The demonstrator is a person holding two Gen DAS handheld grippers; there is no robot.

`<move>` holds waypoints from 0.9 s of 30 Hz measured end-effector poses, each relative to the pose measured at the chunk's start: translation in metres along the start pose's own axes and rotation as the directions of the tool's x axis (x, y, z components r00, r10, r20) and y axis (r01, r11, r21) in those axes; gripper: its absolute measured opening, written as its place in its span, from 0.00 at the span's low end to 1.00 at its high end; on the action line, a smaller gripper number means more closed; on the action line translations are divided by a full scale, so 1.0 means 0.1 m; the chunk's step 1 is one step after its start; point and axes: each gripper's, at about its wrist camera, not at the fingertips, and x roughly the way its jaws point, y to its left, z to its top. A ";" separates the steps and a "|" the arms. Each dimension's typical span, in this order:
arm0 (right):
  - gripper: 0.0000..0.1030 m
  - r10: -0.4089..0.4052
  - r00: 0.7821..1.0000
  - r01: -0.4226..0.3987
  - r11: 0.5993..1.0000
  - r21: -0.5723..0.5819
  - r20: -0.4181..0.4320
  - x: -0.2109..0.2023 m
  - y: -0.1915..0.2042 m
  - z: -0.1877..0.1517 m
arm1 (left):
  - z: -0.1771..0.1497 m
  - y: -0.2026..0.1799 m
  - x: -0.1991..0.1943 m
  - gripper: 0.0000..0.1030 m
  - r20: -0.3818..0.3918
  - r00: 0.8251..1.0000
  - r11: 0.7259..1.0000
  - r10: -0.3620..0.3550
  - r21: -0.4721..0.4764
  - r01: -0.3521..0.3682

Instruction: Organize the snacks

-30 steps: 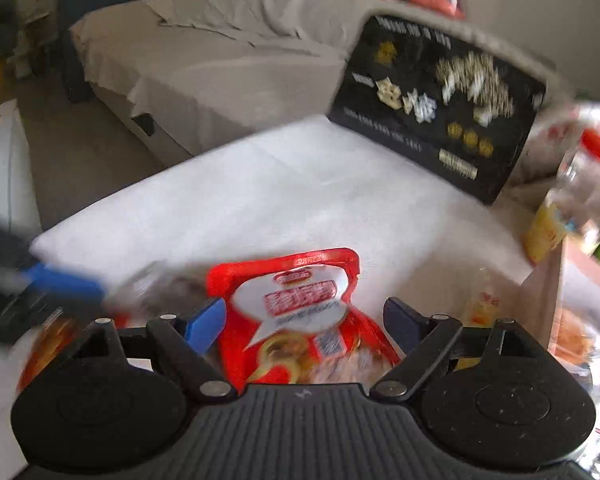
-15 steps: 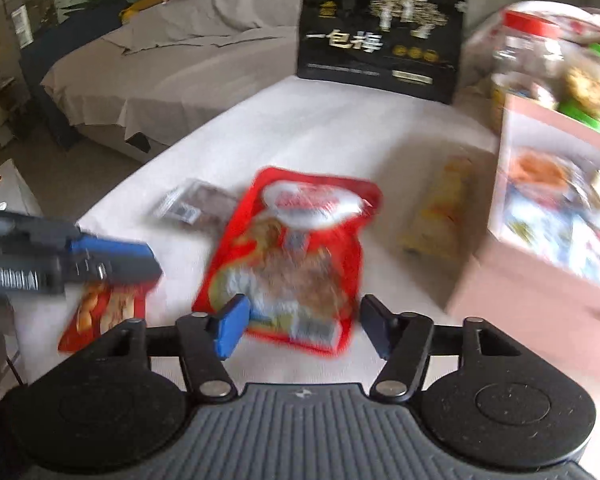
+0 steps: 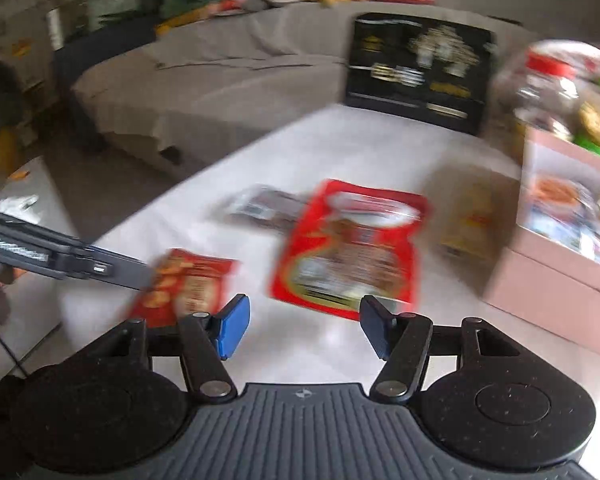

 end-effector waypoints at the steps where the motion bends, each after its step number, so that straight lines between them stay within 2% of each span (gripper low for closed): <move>1: 0.60 0.005 1.000 -0.005 1.000 -0.023 -0.010 0.05 0.07 0.00 | -0.02 0.03 0.01 0.27 -0.002 1.000 1.000 -0.005 -0.019 0.005; 4: 0.59 -0.002 1.000 0.001 0.998 -0.066 -0.019 0.11 0.21 -0.02 | -0.06 0.13 0.04 0.28 0.002 1.000 0.996 -0.028 -0.080 0.029; 7: 0.59 0.011 1.000 -0.013 0.998 -0.055 -0.026 0.10 0.19 -0.04 | -0.03 0.24 0.09 0.28 0.034 0.997 0.988 -0.073 -0.137 0.077; 10: 0.59 0.010 1.000 -0.011 0.999 -0.038 -0.030 0.09 0.15 -0.05 | 0.01 0.21 0.21 0.29 0.051 0.990 0.982 -0.132 -0.133 0.138; 13: 0.59 -0.013 0.999 0.011 0.999 -0.032 -0.037 0.10 0.13 -0.08 | 0.06 0.09 0.35 0.32 0.045 0.986 0.983 -0.160 -0.080 0.164; 15: 0.59 -0.015 0.999 0.014 1.000 -0.023 -0.036 0.08 0.10 -0.10 | 0.11 -0.03 0.38 0.38 0.038 0.989 0.989 -0.143 -0.030 0.144; 18: 0.59 -0.033 0.999 0.032 0.999 -0.032 -0.030 0.05 0.09 -0.15 | 0.15 -0.25 0.37 0.39 0.037 0.994 0.992 -0.101 0.084 0.098; 22: 0.62 -0.075 0.997 0.073 0.995 -0.067 -0.024 -0.04 0.07 -0.23 | 0.07 -0.57 0.35 0.34 0.039 0.999 0.964 -0.038 0.266 0.026; 27: 0.75 -0.132 0.991 0.131 0.991 0.030 0.026 -0.26 -0.20 -0.28 | 0.00 -0.66 0.36 0.33 0.056 0.998 0.944 -0.009 0.331 -0.010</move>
